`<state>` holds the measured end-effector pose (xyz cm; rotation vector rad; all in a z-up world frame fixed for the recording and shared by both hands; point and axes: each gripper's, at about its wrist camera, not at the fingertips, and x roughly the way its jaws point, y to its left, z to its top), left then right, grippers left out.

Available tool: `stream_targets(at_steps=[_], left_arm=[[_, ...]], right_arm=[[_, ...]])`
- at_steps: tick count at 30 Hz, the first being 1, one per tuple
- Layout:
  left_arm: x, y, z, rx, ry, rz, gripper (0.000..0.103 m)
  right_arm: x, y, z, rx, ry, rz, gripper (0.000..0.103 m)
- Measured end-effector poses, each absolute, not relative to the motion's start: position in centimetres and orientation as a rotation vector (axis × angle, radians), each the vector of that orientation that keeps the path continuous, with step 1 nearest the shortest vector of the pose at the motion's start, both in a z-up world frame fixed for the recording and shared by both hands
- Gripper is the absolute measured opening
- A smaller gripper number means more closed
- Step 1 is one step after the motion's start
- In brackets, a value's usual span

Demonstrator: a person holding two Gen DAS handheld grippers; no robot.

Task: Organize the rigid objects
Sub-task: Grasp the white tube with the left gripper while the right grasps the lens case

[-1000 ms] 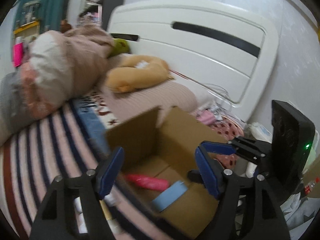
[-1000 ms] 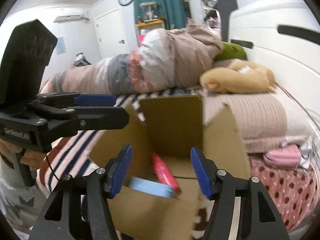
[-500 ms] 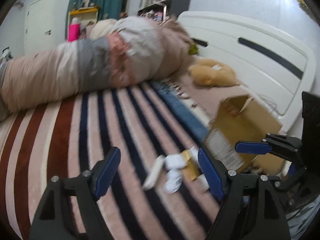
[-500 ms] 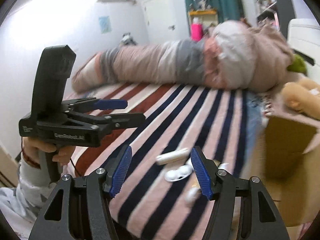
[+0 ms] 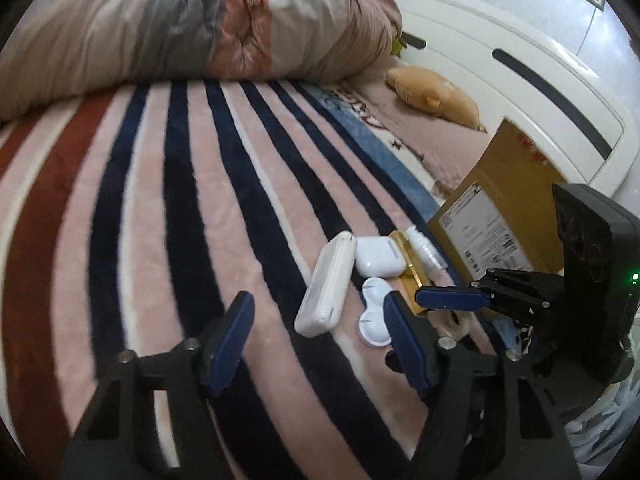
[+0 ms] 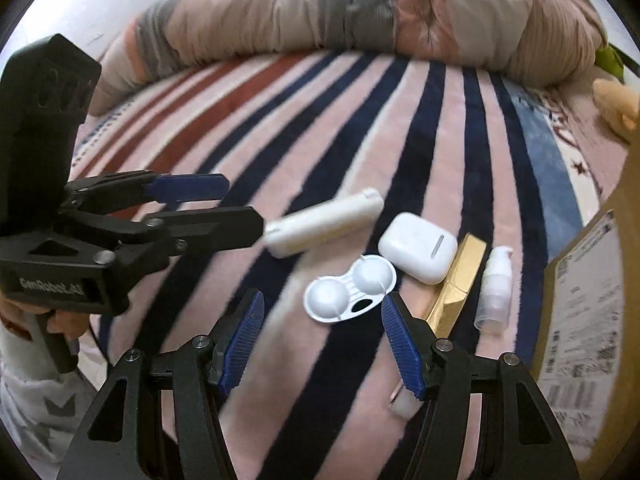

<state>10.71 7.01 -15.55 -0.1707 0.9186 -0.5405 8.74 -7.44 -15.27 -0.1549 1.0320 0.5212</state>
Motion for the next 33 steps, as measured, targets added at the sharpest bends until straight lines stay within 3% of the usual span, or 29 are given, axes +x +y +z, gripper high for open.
stream_targets(at_steps=[6, 11, 15, 23, 33], left_arm=[[12.8, 5.1, -18.0, -0.172, 0.971, -0.571, 0.046], [13.6, 4.4, -18.8, -0.153, 0.975, -0.542, 0.024], [13.8, 4.6, -18.8, -0.157, 0.969, -0.54, 0.016], [12.7, 5.7, -17.3, -0.157, 0.936, -0.508, 0.015], [8.6, 7.0, -9.8, -0.141, 0.798, -0.481, 0.015]], right_arm=[[10.3, -7.7, -16.9, -0.186, 1.06, 0.501, 0.058], [10.7, -7.7, -17.5, -0.181, 1.068, 0.522, 0.058], [10.5, -7.1, -17.6, -0.232, 1.054, 0.531, 0.057], [9.8, -6.9, -15.8, -0.224, 1.0, 0.556, 0.056], [6.6, -6.4, -9.2, -0.219, 0.829, 0.616, 0.056]])
